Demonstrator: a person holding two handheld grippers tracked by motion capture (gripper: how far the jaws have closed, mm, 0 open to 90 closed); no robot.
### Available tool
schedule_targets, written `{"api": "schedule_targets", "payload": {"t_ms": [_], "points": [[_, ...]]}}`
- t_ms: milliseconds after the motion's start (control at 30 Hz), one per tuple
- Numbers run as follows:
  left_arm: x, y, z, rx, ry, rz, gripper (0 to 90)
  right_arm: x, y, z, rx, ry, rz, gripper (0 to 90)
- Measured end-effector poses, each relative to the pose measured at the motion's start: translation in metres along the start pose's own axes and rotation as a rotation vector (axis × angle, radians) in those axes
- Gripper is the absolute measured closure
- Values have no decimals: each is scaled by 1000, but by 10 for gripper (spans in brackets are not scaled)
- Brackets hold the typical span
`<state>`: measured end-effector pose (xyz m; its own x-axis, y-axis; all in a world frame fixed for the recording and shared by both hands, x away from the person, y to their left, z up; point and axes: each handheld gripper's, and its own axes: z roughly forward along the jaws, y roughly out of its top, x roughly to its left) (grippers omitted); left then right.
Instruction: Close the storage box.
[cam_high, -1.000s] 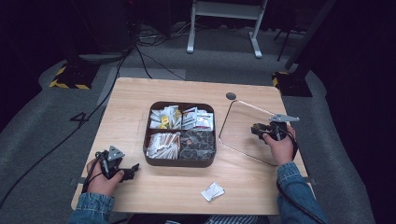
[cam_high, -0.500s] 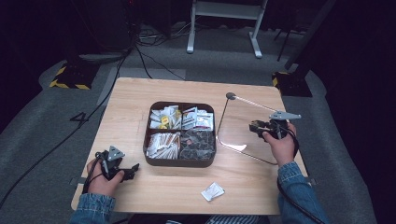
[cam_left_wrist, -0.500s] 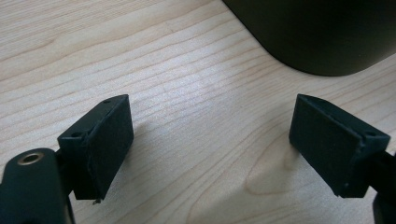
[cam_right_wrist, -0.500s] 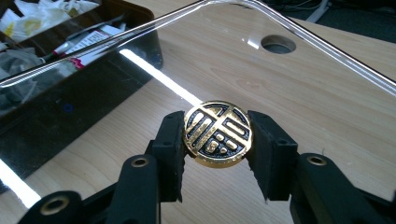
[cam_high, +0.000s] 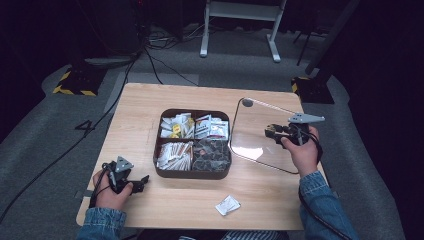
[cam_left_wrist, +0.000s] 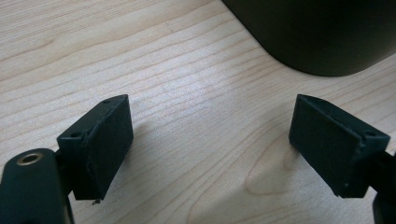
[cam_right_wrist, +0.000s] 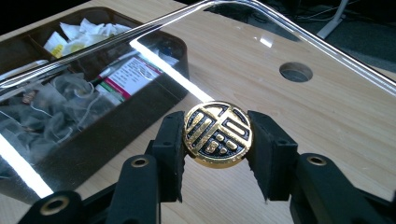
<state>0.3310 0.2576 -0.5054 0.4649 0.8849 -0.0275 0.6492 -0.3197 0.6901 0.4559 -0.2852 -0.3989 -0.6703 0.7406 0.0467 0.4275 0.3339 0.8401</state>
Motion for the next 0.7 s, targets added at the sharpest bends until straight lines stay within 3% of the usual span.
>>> {"api": "schedule_targets", "payload": {"t_ms": [700], "points": [[1,1,1,1,-10,8,139,48,49,23,21,95,-68,590]]}}
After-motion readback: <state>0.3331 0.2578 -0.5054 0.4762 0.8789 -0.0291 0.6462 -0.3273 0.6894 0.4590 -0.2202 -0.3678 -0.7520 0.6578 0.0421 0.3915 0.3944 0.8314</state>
